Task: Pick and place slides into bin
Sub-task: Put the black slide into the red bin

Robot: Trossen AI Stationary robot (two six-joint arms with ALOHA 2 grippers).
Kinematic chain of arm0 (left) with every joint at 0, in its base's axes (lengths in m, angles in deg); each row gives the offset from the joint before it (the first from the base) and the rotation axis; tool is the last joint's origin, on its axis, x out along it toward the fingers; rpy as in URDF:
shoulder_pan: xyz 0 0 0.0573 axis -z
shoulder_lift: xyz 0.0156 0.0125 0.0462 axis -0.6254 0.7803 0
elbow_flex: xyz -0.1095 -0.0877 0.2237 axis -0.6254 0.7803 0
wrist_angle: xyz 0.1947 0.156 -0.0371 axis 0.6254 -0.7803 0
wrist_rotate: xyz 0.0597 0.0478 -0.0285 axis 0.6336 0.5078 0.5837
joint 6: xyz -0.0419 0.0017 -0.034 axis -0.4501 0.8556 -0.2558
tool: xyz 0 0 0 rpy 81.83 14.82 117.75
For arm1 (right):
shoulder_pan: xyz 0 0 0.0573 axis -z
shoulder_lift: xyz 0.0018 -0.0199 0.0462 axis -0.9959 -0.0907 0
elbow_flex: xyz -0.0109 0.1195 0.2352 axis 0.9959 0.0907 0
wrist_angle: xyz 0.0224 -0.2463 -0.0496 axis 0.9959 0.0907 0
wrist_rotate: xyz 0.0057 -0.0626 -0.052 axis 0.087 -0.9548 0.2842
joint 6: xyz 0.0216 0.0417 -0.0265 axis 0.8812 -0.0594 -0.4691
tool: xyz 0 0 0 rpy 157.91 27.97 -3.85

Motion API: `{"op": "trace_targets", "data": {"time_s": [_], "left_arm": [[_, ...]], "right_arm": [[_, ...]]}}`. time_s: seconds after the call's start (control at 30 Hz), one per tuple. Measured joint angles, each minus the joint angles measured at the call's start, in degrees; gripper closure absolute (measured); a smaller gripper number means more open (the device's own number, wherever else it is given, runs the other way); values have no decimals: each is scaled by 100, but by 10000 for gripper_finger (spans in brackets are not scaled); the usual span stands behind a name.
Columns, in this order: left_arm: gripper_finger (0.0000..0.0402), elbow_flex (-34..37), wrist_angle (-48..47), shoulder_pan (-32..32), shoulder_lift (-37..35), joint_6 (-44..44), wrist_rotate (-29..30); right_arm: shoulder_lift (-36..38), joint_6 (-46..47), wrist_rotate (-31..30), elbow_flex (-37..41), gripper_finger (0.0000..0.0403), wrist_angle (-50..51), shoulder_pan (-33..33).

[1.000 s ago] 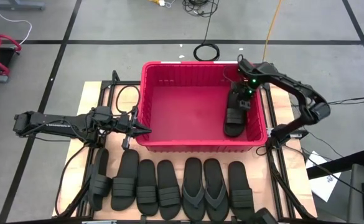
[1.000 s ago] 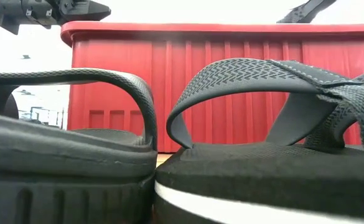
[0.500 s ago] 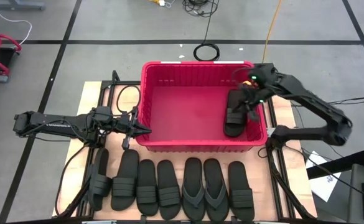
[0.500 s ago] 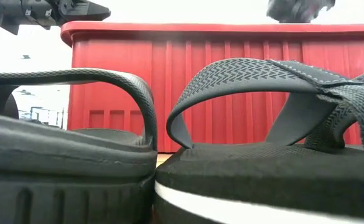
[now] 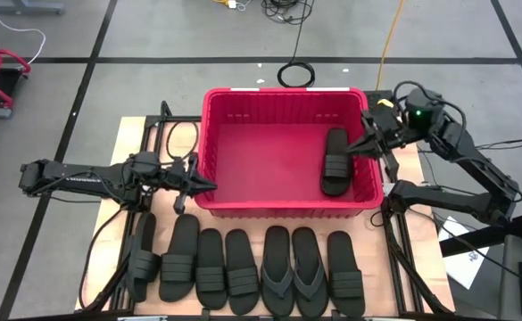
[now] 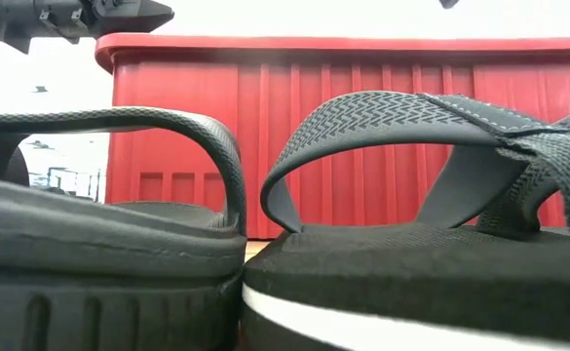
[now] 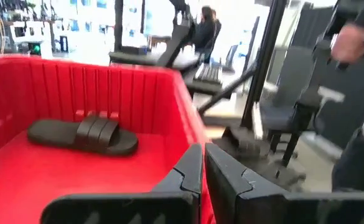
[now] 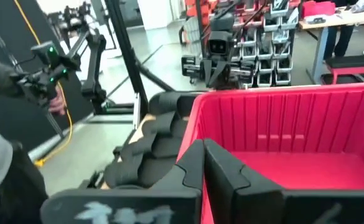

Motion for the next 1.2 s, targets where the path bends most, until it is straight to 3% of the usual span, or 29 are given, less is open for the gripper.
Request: {"op": "trace_targets", "data": {"time_s": [0.27,0.4,0.5,0.6,0.73,0.93,1.03,1.13,1.2], "left_arm": [[380,0,1807,0,-2,-1639,-2],[380,0,2624,2,-2,-2518,-5],[380,0,3132,0,-13,-2412,-63],[380,-137,3170,24,-154,-1896,-120],[388,-730,1916,39,-396,-1141,-161],[397,-2462,-1343,39,-570,-79,140],[400,-3127,-2370,39,-523,344,358],[397,-3530,-2692,39,-509,674,535],[398,-3712,-2778,39,-509,812,612]], "right_arm": [[-35,143,1,0,402,-324,0],[-110,804,184,0,402,-1020,0],[-169,1168,483,-32,403,-1579,-24],[-319,1272,595,-333,403,-1499,-145],[-522,870,596,-878,403,-432,-195],[-796,-357,439,-2241,403,1741,-416],[-900,-1064,-317,-2970,403,3313,-729],[-1003,-1626,-1104,-3526,403,5278,-1126],[-1038,-1434,-1358,-3620,403,5675,-1451]]}}
